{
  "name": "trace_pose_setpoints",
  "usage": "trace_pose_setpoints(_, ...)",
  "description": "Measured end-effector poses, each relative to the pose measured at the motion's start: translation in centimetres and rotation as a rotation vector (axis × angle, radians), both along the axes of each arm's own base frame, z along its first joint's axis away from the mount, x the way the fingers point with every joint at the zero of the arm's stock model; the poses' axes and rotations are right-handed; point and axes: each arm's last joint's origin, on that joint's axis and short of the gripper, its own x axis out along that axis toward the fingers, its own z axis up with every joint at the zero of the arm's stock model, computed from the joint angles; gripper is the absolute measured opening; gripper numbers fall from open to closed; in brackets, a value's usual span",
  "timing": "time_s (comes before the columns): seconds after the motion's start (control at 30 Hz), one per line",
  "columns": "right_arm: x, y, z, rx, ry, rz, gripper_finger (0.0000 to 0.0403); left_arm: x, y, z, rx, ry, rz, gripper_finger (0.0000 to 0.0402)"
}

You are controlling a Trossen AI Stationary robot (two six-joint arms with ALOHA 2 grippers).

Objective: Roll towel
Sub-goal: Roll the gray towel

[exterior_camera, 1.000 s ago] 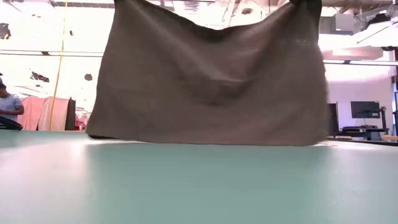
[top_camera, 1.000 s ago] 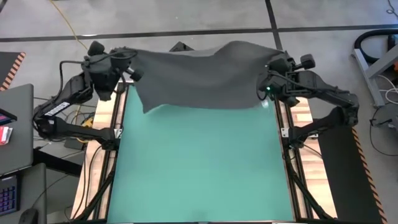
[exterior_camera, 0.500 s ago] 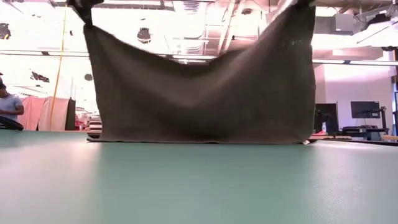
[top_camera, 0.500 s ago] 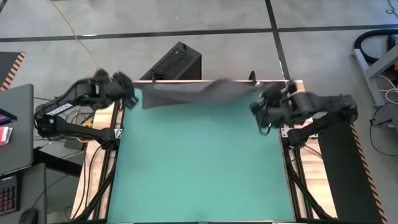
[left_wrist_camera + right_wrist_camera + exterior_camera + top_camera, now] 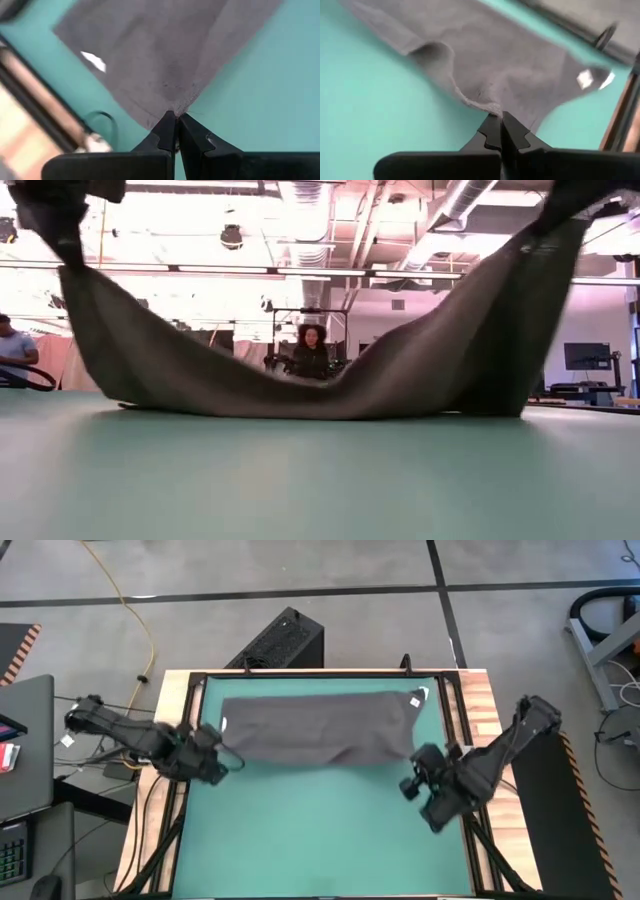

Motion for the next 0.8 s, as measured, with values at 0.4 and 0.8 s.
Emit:
trace_pose_setpoints(0.4,-0.6,8.1,-2.5,0.225,0.093,-0.091,0.0009,-0.3,-8.8,1.2,-0.089,-0.293,-0.035,0.0000)
trace_pose_setpoints(0.8,3.4,5.1,7.7,-0.436,-0.329,0.242,0.0009,0.5,-7.3,11.0,0.501,-0.570,-0.227,0.0000)
